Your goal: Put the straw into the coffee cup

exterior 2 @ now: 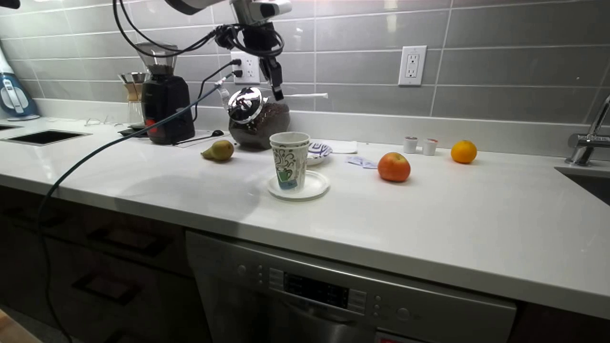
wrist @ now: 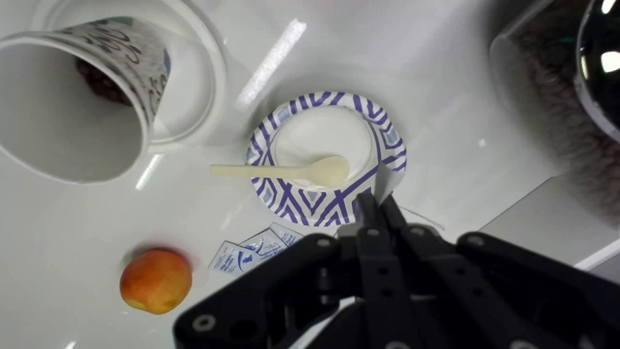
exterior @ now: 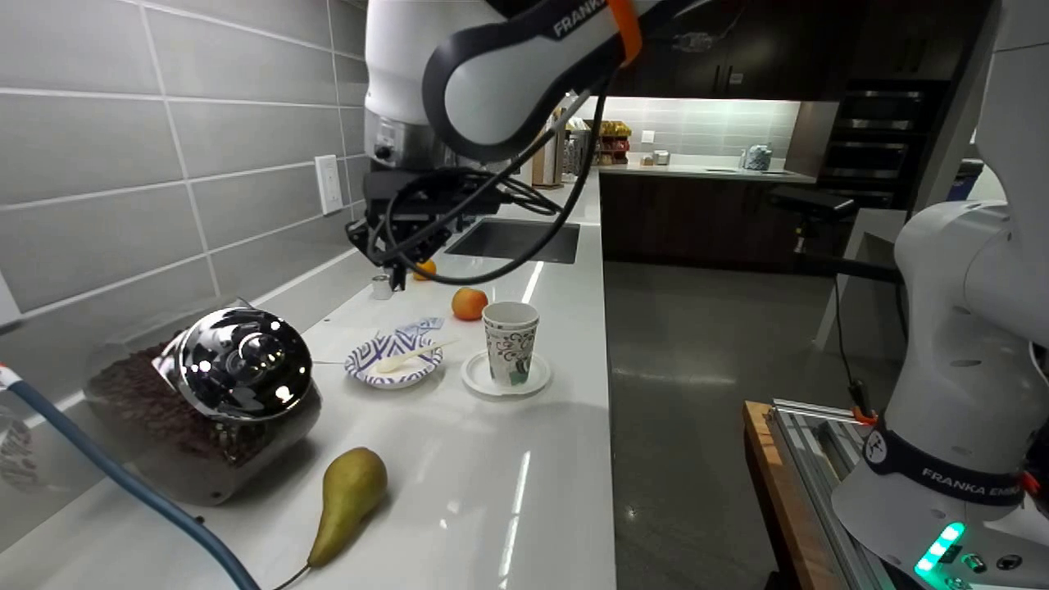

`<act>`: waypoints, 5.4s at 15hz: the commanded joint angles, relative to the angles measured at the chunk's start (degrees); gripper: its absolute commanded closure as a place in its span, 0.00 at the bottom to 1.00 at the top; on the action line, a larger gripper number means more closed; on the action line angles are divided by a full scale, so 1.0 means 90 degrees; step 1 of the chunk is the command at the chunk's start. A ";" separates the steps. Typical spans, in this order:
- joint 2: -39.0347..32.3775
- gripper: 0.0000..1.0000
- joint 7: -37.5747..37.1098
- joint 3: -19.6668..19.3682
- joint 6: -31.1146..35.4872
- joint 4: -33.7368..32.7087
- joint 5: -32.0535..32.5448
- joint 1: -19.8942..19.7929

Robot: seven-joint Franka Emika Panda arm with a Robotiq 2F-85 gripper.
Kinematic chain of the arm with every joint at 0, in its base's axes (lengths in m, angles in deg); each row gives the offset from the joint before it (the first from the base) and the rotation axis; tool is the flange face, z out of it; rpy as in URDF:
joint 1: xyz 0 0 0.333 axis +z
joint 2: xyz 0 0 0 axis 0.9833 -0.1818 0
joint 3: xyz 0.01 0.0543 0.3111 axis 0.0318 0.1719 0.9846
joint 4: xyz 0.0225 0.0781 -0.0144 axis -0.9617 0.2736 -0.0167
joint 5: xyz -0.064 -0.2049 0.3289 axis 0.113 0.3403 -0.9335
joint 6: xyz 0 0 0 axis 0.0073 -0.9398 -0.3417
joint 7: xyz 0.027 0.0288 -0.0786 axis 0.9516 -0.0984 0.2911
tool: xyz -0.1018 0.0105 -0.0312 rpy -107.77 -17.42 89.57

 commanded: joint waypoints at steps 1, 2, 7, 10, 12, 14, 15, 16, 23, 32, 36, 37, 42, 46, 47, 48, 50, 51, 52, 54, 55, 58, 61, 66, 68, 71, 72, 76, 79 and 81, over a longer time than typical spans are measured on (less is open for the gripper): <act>0.0865 0.99 0.0555 0.0294 -0.0715 0.0468 -0.0599 -0.0364; 0.1011 0.99 0.0690 0.0330 -0.0956 0.0498 -0.0788 -0.0452; 0.1610 0.99 0.0860 0.0311 -0.1702 0.0803 -0.1539 -0.0862; 0.1877 0.99 0.0824 0.0231 -0.1946 0.0875 -0.2386 -0.1124; 0.1972 0.99 0.0809 0.0187 -0.2119 0.0849 -0.2984 -0.1262; 0.2055 0.99 0.0798 0.0125 -0.2256 0.0837 -0.3591 -0.1387; 0.2084 0.99 0.0735 0.0083 -0.2353 0.0804 -0.3855 -0.1455; 0.2111 0.99 0.0660 0.0044 -0.2452 0.0778 -0.4089 -0.1520; 0.2043 0.99 0.0191 -0.0342 -0.2982 0.0705 -0.5528 -0.1948; 0.1532 0.97 0.0276 -0.0549 -0.2997 0.0950 -0.6804 -0.2215; 0.1430 0.99 0.0207 -0.0493 -0.3212 0.0888 -0.6700 -0.2163; 0.1436 0.99 0.0177 -0.0480 -0.3277 0.0881 -0.6673 -0.2160; 0.1383 0.99 0.0101 -0.0544 -0.3842 0.0862 -0.6681 -0.2261; 0.1274 0.99 0.0120 -0.0631 -0.3776 0.0948 -0.6575 -0.2354; 0.1225 0.99 0.0181 -0.0647 -0.3757 0.0970 -0.6585 -0.2372; 0.1167 0.99 0.0238 -0.0663 -0.3826 0.0988 -0.6633 -0.2394; 0.1055 0.99 0.0248 -0.0676 -0.3800 0.1023 -0.6634 -0.2402; 0.0989 0.99 0.0262 -0.0673 -0.3786 0.1041 -0.6627 -0.2393; 0.0926 0.99 0.0277 -0.0668 -0.3778 0.1065 -0.6618 -0.2385; 0.0805 0.99 0.0322 -0.0651 -0.3641 0.1117 -0.6506 -0.2353; 0.0740 0.99 0.0340 -0.0652 -0.3620 0.1148 -0.6476 -0.2349; 0.0571 0.99 0.0423 -0.0688 -0.3573 0.1196 -0.6437 -0.2369; 0.0449 0.99 0.0494 -0.0727 -0.3253 0.1214 -0.6330 -0.2377; 0.0287 0.99 0.0788 -0.0734 -0.2666 0.1235 -0.6395 -0.2380; 0.0247 0.72 0.0898 -0.0730 -0.2653 0.1225 -0.6429 -0.2392; 0.0433 0.58 0.1175 -0.0722 -0.2738 0.1222 -0.6346 -0.2380; 0.0550 0.50 0.1275 -0.0723 -0.2746 0.1229 -0.6246 -0.2364; 0.1245 0.23 0.1634 -0.0697 -0.2835 0.1276 -0.5263 -0.2285; 0.1827 0.03 0.1621 -0.0529 -0.3026 0.1225 -0.4394 -0.2207; 0.2110 0.00 0.1538 -0.0346 -0.3282 0.1027 -0.3857 -0.2137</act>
